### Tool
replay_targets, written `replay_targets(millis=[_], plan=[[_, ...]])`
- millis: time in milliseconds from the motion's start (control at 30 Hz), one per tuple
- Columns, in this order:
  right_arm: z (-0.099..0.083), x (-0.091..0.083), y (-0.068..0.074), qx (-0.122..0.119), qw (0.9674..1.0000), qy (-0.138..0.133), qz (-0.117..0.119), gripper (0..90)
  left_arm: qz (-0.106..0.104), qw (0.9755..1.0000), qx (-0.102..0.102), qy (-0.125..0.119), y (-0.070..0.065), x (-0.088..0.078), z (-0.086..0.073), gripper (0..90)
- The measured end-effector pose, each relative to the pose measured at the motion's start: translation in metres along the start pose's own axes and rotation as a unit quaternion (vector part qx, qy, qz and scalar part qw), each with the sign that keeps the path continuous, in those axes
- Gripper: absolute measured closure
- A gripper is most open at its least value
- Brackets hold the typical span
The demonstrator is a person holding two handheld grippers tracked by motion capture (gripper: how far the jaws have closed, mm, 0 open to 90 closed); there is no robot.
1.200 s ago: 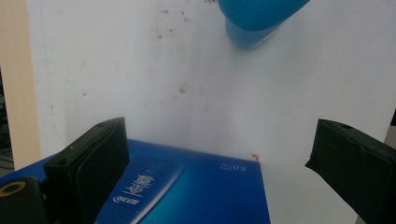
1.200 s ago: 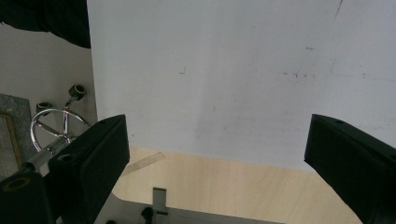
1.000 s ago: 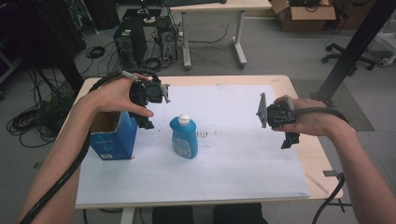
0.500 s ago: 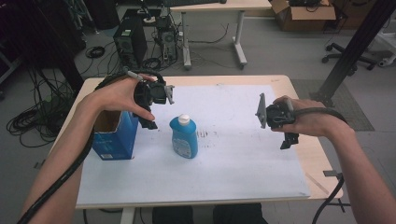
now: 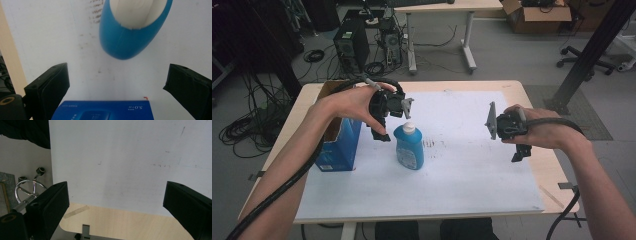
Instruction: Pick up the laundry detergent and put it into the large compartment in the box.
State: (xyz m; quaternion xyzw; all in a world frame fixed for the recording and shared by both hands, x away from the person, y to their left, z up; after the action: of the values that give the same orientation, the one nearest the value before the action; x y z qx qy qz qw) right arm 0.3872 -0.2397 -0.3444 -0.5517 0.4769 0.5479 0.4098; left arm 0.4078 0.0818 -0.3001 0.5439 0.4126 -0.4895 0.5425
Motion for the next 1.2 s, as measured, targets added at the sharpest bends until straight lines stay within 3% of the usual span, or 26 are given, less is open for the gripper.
replay_targets(millis=[333,1200], plan=[[0.002,0.002,0.002,-0.003,1.0000,-0.002,0.003,6.5,-0.012,0.9993,0.035,-0.003,-0.003,0.014,0.012,7.9],[0.001,0.011,0.006,-0.001,1.0000,-0.001,0.009,6.5,-0.028,0.9970,0.072,-0.004,-0.005,0.036,0.031,16.0]])
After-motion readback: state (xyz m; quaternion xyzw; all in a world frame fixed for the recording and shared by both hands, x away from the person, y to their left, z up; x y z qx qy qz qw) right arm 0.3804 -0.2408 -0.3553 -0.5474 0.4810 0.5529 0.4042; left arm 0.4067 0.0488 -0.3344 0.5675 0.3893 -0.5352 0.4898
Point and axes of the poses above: each handheld gripper's, and its own axes: x roughly forward along the jaws, z roughly out of its top, y roughly to its left, the point moved 5 cm from there along x, roughly forward along the jaws, and after that the axes turned 3 degrees about -x, right-handed, at the moved point
